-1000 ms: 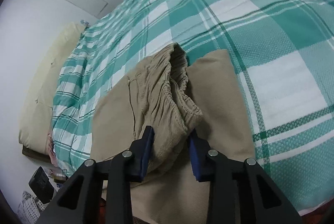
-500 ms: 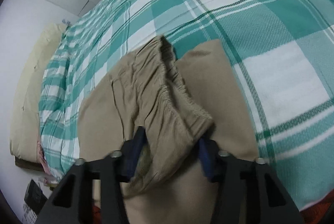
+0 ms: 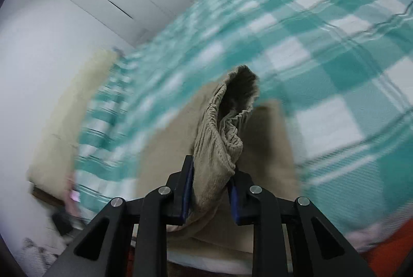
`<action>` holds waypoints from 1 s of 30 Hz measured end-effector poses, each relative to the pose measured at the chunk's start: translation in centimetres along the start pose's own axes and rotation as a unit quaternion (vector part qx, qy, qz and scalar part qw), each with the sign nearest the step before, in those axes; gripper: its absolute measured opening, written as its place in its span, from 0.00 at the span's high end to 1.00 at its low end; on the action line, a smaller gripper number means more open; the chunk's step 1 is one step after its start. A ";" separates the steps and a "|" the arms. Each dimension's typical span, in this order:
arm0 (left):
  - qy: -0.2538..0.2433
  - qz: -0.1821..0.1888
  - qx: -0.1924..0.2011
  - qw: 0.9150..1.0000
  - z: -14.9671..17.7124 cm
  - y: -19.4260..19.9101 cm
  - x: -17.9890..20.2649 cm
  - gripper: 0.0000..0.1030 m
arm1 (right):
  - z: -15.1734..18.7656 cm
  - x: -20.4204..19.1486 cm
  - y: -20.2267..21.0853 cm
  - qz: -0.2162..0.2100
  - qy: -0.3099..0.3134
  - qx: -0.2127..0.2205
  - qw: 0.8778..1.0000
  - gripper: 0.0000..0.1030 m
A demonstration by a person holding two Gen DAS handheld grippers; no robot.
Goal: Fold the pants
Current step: 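Grasp the waistband with the right gripper and fold it over the pants, then open the right gripper and lay the waistband flat on the pants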
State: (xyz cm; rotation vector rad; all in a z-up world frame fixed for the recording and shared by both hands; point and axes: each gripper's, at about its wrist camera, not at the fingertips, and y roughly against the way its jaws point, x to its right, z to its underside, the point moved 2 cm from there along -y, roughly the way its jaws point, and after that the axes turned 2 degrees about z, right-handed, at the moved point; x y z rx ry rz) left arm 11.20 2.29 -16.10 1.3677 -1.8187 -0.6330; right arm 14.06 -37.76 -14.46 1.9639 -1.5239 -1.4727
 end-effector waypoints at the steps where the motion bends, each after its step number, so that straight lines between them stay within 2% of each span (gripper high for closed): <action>1: -0.011 -0.006 -0.010 1.000 0.1 -0.5 0.4 0.33 | 0.8 1.2 -0.8 0.025 -0.005 -0.016 1.000 0.77; 2: -0.026 -0.019 -0.020 0.999 0.4 -1.0 0.8 0.33 | 1.8 2.2 -1.7 0.042 -0.011 -0.032 0.999 0.75; 4: -0.074 -0.065 -0.051 0.994 1.2 -2.5 1.6 0.33 | 3.1 3.0 -2.3 0.051 -0.014 -0.027 0.998 0.71; 6: -0.093 -0.082 -0.068 0.990 1.9 -3.4 1.7 0.33 | 3.0 2.6 -2.3 0.055 -0.008 -0.027 0.998 0.69; 7: -0.085 -0.077 -0.069 0.991 1.9 -3.4 1.4 0.33 | 2.7 2.1 -2.4 0.056 0.003 -0.035 0.998 0.64; 10: -0.063 -0.062 -0.069 0.994 1.6 -2.9 0.7 0.32 | 2.1 1.5 -2.0 0.070 0.027 -0.042 0.996 0.57; 11: -0.058 -0.059 -0.067 0.994 1.7 -2.7 0.5 0.31 | 2.0 1.5 -1.6 0.082 0.033 -0.037 0.995 0.50; 14: -0.050 -0.057 -0.066 0.995 1.8 -2.5 0.5 0.29 | 1.1 1.0 0.7 0.149 0.067 0.011 0.987 0.48; 15: -0.049 -0.058 -0.065 0.995 1.7 -2.5 0.6 0.29 | 0.7 0.4 1.4 0.160 0.082 0.030 0.983 0.48; 17: -0.046 -0.055 -0.059 0.996 1.5 -2.3 0.8 0.29 | 0.1 -1.5 2.8 0.146 0.120 0.064 0.980 0.48; 19: -0.041 -0.045 -0.048 0.997 1.3 -1.8 0.9 0.29 | 0.0 -3.7 3.0 0.110 0.166 0.074 0.977 0.48; 22: -0.042 -0.043 -0.038 0.997 1.1 -1.3 1.1 0.27 | 1.2 -5.2 1.4 0.075 0.208 0.053 0.974 0.48; 24: -0.042 -0.055 -0.038 0.997 0.9 -1.2 0.8 0.21 | 2.4 -4.3 -1.4 0.079 0.212 0.004 0.974 0.47; 25: -0.037 -0.060 -0.038 0.997 0.7 -1.2 0.4 0.20 | 3.2 -3.3 -3.2 0.096 0.209 -0.029 0.973 0.47; 26: -0.032 -0.062 -0.039 0.997 0.5 -1.3 0.1 0.20 | 3.8 -2.6 -4.0 0.108 0.214 -0.037 0.970 0.47; 28: -0.027 -0.063 -0.039 0.997 -0.5 -1.6 -1.1 0.19 | 4.5 -2.6 -3.8 0.109 0.240 -0.015 0.965 0.47; 30: -0.039 -0.073 -0.042 0.996 -2.4 -2.4 -2.4 0.17 | 4.5 -2.6 -3.7 0.114 0.250 -0.021 0.961 0.47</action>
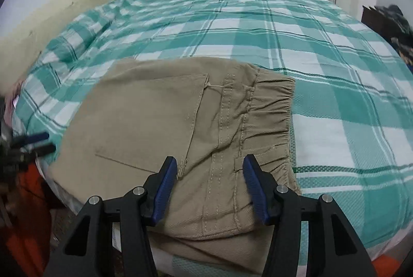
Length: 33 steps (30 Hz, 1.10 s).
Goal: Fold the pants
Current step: 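Open the right gripper and lay the waistband flat on the pants, then press the right tool on the folded pants to smooth them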
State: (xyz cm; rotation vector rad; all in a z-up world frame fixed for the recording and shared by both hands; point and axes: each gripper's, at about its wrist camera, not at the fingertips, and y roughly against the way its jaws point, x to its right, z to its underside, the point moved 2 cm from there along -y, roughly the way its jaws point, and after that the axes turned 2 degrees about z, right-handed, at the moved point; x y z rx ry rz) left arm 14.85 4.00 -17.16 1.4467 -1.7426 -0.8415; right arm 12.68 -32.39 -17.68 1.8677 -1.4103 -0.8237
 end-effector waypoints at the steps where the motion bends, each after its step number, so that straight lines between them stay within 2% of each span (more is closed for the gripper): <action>1: -0.009 -0.007 -0.001 1.000 -1.0 -0.5 -0.7 0.15 | 0.1 0.2 0.0 -0.002 -0.002 0.001 1.000 0.47; 4: -0.037 -0.032 0.021 0.999 -4.8 -2.1 -3.7 0.13 | 0.6 0.6 0.1 -0.005 -0.020 0.012 1.000 0.47; 7: -0.040 -0.046 0.033 0.998 -9.1 -4.5 -6.9 0.12 | 0.4 -0.5 -0.2 0.014 -0.004 0.015 1.000 0.44; 10: -0.039 -0.030 0.040 0.998 -12.1 -8.2 -10.0 0.00 | 0.0 -1.6 -0.5 0.035 0.009 0.013 0.999 0.42; 12: -0.029 -0.026 0.027 0.999 -11.7 -11.5 -12.1 0.00 | -0.3 -1.9 -0.7 0.046 0.005 0.007 0.999 0.41; 13: -0.013 -0.021 -0.018 1.000 -10.4 -14.7 -13.6 0.00 | -0.4 -1.9 -0.8 0.048 0.002 0.004 0.999 0.41; 14: 0.010 0.013 -0.008 1.000 -9.9 -15.8 -14.5 0.00 | -0.5 -1.8 -0.8 0.051 -0.002 -0.001 0.999 0.41; 16: 0.021 0.027 0.013 0.999 -10.1 -14.6 -14.9 0.00 | -0.8 -1.9 -1.0 0.054 -0.006 -0.014 0.998 0.40; 18: 0.017 0.021 0.009 1.000 -10.0 -14.5 -14.6 0.00 | -1.1 -2.1 -1.2 0.063 -0.005 -0.026 0.998 0.40; 22: -0.010 -0.017 -0.002 1.000 -10.2 -14.7 -13.4 0.00 | -1.3 -2.3 -1.6 0.073 -0.009 -0.037 0.997 0.36; 33: -0.006 -0.012 -0.003 1.000 -10.4 -15.1 -13.8 0.00 | -2.0 -3.0 -2.5 0.116 -0.016 -0.067 0.991 0.29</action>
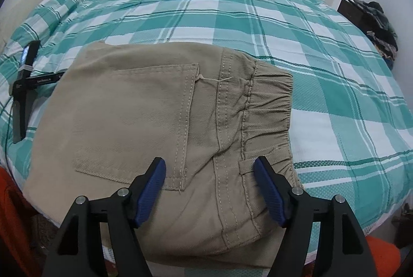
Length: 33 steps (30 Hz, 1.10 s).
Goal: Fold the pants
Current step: 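Press the right tool on the folded pants to smooth them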
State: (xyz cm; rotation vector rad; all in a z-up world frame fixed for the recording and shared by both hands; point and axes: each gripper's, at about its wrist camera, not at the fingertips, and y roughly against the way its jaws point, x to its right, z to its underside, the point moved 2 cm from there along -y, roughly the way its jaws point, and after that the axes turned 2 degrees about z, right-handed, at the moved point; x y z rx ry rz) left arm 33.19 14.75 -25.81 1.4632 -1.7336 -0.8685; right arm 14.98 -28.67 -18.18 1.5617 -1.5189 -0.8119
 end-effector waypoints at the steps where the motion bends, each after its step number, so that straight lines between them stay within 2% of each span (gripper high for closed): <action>1: 0.000 0.000 0.000 1.000 0.0 0.0 0.0 0.00 | -0.1 -0.1 -0.1 0.007 0.000 -0.003 1.000 0.28; 7: 0.000 0.000 0.000 1.000 0.0 0.1 0.0 0.00 | -0.6 -0.5 -0.6 0.029 0.001 -0.020 0.999 0.26; 14: 0.000 0.000 0.000 1.000 0.0 0.1 0.0 0.00 | -0.7 -0.6 -0.9 0.042 -0.004 -0.019 0.999 0.24; 33: 0.000 0.000 0.000 1.000 0.0 0.1 0.0 0.00 | 0.2 0.1 -0.5 0.011 -0.008 0.034 0.999 0.23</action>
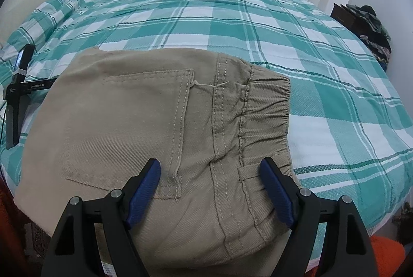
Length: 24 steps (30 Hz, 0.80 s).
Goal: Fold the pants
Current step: 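Press the right tool on the folded pants to smooth them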
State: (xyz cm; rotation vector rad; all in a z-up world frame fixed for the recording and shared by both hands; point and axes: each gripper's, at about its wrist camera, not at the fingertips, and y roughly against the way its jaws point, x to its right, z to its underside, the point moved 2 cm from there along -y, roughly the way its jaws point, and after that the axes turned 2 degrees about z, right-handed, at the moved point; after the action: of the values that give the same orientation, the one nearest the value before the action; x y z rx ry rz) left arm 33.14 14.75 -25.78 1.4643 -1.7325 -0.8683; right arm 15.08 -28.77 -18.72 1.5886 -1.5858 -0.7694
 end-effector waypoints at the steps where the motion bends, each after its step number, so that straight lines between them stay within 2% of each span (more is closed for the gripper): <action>1: 0.000 0.000 0.000 1.000 0.0 0.0 0.0 0.00 | 0.1 0.0 0.0 -0.001 -0.001 0.004 1.000 0.23; 7: 0.000 0.001 0.001 1.000 0.0 0.0 -0.1 0.00 | 0.6 0.2 0.2 -0.010 -0.007 0.029 0.999 0.22; 24: 0.008 -0.005 0.003 1.000 -0.2 -0.2 0.1 0.00 | 1.2 1.0 0.6 -0.052 0.007 0.053 0.997 0.22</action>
State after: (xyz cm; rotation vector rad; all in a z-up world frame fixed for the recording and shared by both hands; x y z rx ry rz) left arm 33.37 14.60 -25.81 1.4810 -1.7181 -0.8554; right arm 13.81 -29.79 -18.73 1.7621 -1.5658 -0.7366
